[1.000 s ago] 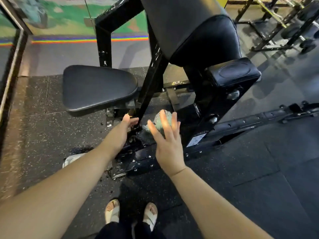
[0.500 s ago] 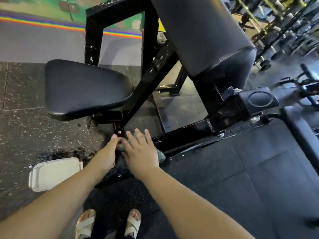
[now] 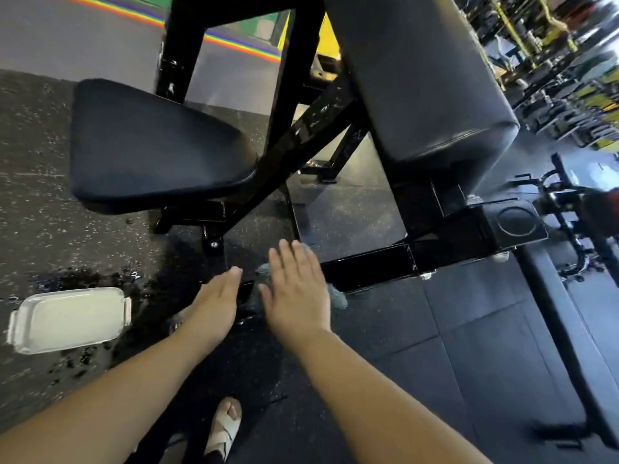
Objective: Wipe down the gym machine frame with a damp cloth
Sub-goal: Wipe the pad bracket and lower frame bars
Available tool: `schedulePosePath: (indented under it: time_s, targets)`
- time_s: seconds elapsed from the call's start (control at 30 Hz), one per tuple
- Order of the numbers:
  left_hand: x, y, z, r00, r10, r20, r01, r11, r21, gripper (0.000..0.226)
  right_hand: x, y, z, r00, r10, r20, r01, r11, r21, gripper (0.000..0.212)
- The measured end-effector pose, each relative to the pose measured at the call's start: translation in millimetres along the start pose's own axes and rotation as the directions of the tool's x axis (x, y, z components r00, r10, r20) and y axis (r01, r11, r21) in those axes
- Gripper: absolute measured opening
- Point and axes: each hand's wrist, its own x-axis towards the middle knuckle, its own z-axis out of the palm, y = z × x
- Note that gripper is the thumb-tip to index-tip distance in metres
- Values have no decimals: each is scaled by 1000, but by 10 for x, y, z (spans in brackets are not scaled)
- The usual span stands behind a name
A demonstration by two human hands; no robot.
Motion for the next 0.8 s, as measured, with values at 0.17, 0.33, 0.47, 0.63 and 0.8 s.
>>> schedulePosePath:
  time_s: [0.17, 0.33, 0.47, 0.63, 0.8]
  targets:
    - [2, -48, -45, 995, -73, -68, 62, 986, -152, 49, 35, -281, -29, 940, -282, 193, 275, 959, 62, 58]
    - [11, -15, 21, 992, -113, -59, 111, 993, -32, 54, -132, 1113, -304, 994, 51, -99, -64, 989, -131, 57]
    - [-27, -56, 33, 991, -134, -26, 127, 976, -178, 53, -124, 1028, -256, 977, 185, -107, -199, 969, -143, 61]
    - [-15, -193, -43, 987, -159, -7, 136, 868, -478, 47, 44, -474, 76, 978, -186, 92, 190, 981, -31, 62]
    - [39, -339, -243, 983, -175, 56, 174, 794, -582, 63, 123, -421, 39, 909, -373, 186, 382, 924, -17, 57]
